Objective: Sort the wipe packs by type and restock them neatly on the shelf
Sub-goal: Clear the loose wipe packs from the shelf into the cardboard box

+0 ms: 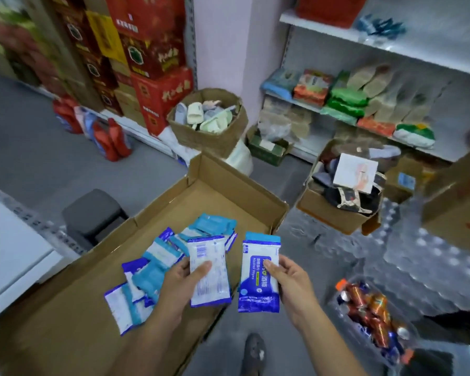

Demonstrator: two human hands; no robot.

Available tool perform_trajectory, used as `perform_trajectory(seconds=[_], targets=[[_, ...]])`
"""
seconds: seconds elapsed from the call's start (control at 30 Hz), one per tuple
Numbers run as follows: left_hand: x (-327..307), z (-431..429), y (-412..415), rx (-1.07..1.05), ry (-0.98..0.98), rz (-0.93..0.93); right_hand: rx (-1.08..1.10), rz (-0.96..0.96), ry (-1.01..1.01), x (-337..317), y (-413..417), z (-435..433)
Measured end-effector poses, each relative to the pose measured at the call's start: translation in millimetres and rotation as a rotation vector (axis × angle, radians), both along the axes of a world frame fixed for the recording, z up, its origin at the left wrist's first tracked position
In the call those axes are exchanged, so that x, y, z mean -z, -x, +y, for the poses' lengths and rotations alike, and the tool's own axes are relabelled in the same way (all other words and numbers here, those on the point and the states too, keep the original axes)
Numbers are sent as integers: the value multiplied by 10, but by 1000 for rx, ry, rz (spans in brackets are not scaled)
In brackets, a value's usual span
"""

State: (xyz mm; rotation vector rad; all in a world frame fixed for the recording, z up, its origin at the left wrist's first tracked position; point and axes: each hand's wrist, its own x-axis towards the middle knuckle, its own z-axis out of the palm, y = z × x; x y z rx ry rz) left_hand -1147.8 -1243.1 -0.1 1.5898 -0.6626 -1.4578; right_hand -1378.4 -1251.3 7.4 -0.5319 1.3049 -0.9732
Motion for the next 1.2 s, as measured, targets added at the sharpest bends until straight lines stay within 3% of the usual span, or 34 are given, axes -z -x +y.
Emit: perform_trajectory(seconds=[0.23, 0.53, 0.83, 0.97, 1.07, 1.2], targets=[[384, -457, -122, -124, -101, -160, -237, 48, -89, 316, -120, -1182], [1111, -769, -486, -403, -298, -141, -582, 319, -187, 1037, -866, -1997], [1766, -895, -712, -489, -414, -209, -890, 559, -51, 1759, -1670, -2332], [1743, -889, -735, -466, -426, -402, -920, 681, 37, 1749, -1786, -2382], [1597, -820, -687, -553, -433, -494, -873, 628, 100, 1524, -1696, -2336], [1082, -716, -470, -583, -208, -413, -863, 430, 202, 1000, -1537, -2147]])
